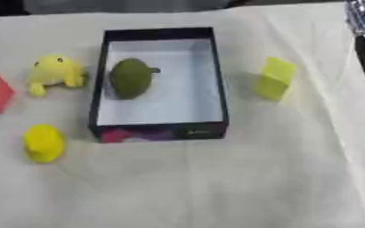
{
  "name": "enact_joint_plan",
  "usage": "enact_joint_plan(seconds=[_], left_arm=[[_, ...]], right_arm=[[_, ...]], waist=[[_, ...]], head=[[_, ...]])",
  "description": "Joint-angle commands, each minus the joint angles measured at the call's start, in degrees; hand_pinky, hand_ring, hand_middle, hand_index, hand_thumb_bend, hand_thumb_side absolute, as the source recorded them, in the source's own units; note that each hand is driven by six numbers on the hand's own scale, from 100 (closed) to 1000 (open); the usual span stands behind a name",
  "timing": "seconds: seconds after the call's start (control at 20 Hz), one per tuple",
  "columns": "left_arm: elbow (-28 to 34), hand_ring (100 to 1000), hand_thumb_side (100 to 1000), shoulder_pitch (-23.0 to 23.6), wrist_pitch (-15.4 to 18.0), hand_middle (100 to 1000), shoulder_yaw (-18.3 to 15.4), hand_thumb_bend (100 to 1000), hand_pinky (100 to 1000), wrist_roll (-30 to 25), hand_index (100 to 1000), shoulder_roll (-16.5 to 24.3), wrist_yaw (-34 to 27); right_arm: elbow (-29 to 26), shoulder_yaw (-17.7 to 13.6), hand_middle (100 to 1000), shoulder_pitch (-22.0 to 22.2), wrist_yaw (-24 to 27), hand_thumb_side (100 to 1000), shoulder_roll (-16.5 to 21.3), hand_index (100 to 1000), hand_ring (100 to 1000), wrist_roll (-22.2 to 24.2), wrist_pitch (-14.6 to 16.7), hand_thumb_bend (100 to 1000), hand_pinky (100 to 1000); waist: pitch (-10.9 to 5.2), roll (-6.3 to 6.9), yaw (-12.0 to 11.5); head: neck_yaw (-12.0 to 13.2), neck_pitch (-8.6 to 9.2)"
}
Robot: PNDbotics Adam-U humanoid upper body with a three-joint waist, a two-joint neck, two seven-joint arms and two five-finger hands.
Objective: Pick up objects on the table and place them in the box.
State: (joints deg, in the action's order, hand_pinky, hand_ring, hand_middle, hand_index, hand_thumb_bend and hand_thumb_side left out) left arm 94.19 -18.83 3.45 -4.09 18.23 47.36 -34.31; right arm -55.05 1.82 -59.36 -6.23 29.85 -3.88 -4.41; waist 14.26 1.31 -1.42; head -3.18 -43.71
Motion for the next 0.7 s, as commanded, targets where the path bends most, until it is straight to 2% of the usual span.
enact_joint_plan(seconds=[0.05, 0.25, 0.5, 0.7], left_arm=[[0.92, 835, 688, -0.36, 0.12, 864, -1.21, 887, 788, 0.3, 925, 1.57, -0.2], [1.13, 836, 688, -0.32, 0.18, 864, -1.16, 885, 786, 0.27, 925, 1.71, -0.24], [1.26, 836, 688, -0.16, 0.22, 864, -1.13, 884, 785, 0.3, 924, 1.91, -0.26], [1.12, 836, 688, 0.01, 0.11, 864, -0.96, 882, 784, 0.22, 924, 2.16, -0.1]], right_arm=[[-1.84, -0.09, 850, -0.63, -0.78, 525, 1.98, 888, 831, 0.19, -0.65, 605, 879], [-2.05, 0.12, 854, -0.38, -0.05, 530, 1.96, 892, 833, 1.61, -1.41, 612, 880], [-2.3, 1.08, 859, -0.25, -0.62, 534, 2.67, 898, 837, 3.7, -1.98, 621, 882], [-0.53, 3.98, 873, -0.88, -2.79, 522, 5.78, 909, 850, 9.85, -3.23, 629, 884]], waist=[[-0.48, 0.4, 0.05], [-0.77, 0.36, 0.07], [-1.17, 0.26, 0.13], [-1.53, -0.09, 0.31]], head=[[1.78, -0.39], [2.56, -0.4], [1.86, -0.4], [1.16, -0.4]])
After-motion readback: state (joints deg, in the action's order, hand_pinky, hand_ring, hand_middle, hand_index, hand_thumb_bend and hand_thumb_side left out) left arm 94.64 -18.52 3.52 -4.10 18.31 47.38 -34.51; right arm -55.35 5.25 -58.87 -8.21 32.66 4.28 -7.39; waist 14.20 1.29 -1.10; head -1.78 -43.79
